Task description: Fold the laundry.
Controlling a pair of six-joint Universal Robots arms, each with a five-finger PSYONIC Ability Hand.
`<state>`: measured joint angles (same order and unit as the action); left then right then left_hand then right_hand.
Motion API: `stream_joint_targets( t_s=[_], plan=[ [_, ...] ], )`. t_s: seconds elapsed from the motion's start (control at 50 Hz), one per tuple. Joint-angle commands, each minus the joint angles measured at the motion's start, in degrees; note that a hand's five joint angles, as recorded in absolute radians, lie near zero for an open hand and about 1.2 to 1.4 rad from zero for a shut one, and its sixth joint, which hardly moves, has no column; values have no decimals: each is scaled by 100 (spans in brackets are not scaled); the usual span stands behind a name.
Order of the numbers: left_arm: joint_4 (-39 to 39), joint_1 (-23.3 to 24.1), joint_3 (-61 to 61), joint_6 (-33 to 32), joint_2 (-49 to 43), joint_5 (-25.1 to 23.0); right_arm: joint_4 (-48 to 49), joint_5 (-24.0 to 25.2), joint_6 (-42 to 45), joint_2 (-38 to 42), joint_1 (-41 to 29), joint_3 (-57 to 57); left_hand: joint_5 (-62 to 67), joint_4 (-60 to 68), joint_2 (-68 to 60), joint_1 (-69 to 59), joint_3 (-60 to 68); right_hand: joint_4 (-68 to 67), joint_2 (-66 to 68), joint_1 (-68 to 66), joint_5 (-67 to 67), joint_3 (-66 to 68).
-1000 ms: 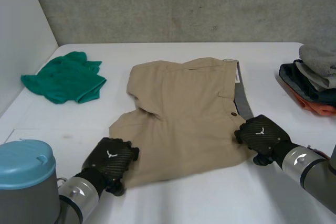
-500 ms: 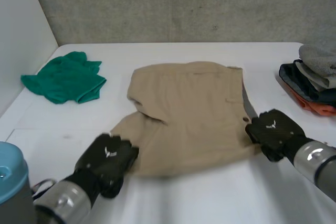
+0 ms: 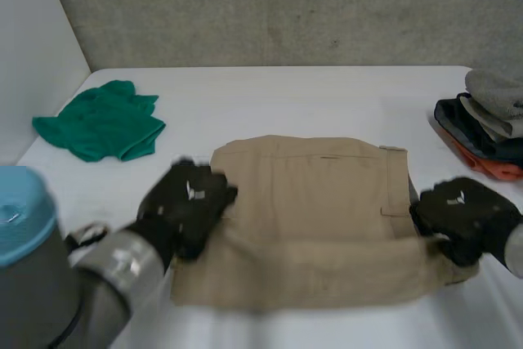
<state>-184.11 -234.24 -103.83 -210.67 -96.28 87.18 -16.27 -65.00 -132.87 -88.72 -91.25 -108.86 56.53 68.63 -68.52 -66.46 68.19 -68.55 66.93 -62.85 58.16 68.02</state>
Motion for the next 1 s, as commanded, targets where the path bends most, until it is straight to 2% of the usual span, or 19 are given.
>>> stream_joint_targets(
  t_s=[0.02,0.04,0.1,0.18,0.24,0.28,0.42,0.44,0.46,0.48,0.5,0.52,0.62,0.7,0.82,0.88,0.94,1.0],
  plan=[
    [-1328,-412,1126,-589,-1418,36,1335,-715,-898,926,-524,883,1347,1137,-1148,-1354,1181,-1145,1307,-1715,1184,1198],
    [-1425,-438,1302,-615,-1594,36,1719,-968,-986,1179,-725,1110,1347,1137,-1148,-1354,1181,-1145,1307,-1715,1184,1198],
    [-1733,-447,2084,-624,-2323,63,2196,-1251,-1022,1549,-1025,1419,1347,1137,-1148,-1354,1181,-1145,1307,-1715,1184,1198],
    [-1804,-456,3270,-642,-3325,89,3127,-1751,-978,2462,-1438,2156,1347,1137,-1148,-1354,1181,-1145,1307,-1715,1184,1198],
    [-1795,-517,4324,-642,-4169,185,3498,-1911,-978,3017,-1500,2632,1347,1137,-1148,-1354,1181,-1145,1307,-1715,1184,1198],
    [-1760,-640,5061,-616,-4695,369,3726,-2016,-935,3658,-1553,3185,1347,1137,-1148,-1354,1181,-1145,1307,-1715,1184,1198],
    [-1847,-720,6478,-650,-5725,370,4341,-2367,-373,5056,-1720,4608,1347,1137,-1148,-1354,1181,-1034,1197,-1605,1074,1088],
    [-1856,-711,6541,-650,-5761,379,4447,-2438,-337,5153,-1738,4733,1347,1137,-1148,-1354,1181,666,-503,95,-626,-612],
    [-1856,-702,6620,-650,-5805,388,4526,-2517,-310,5233,-1738,4830,434,223,-234,-440,268,2914,-2752,2344,-2874,-2861],
    [-1856,-702,6682,-642,-5840,414,4657,-2700,-319,5277,-1747,4996,-1357,-1568,1557,1351,-1523,5855,-5693,5285,-5816,-5802],
    [-1865,-685,6726,-624,-5849,423,4702,-2772,-328,5277,-1755,5058,-5322,-5533,5521,5316,-5488,5855,-5693,5285,-5816,-5802],
    [-1874,-676,6709,-607,-5841,440,4729,-2816,-345,5277,-1764,5085,-5653,-5863,5852,5646,-5819,5855,-5693,5285,-5816,-5802],
    [-1874,-500,6446,-580,-5674,467,4703,-2931,-643,4743,-1773,4910,-5653,-5863,5852,5646,-5819,5855,-5693,5285,-5816,-5802],
    [-1865,-474,5770,-545,-4919,476,4221,-2878,-1048,3855,-1720,4383,-5653,-5863,5852,5646,-5819,5855,-5693,5285,-5816,-5802],
    [-1857,-403,4287,-203,-3471,432,2113,-2378,-1285,2914,-1685,3645,-5653,-5863,5852,5646,-5819,5855,-5693,5285,-5816,-5802],
    [-1830,-386,3810,-1,-3003,423,1200,-2202,-1557,2712,-1493,3233,-5653,-5863,5852,5646,-5819,5027,-4864,4457,-4987,-4973],
    [-1830,-377,3204,263,-2537,397,723,-1965,-1795,2562,-1238,2724,-5653,-5863,5852,5646,-5819,4503,-4340,3932,-4463,-4449],
    [-1830,-351,2667,483,-2202,362,809,-1631,-1813,2526,-1140,2309,-5653,-5863,5852,5646,-5819,4317,-4154,3746,-4277,-4263]
  ],
)
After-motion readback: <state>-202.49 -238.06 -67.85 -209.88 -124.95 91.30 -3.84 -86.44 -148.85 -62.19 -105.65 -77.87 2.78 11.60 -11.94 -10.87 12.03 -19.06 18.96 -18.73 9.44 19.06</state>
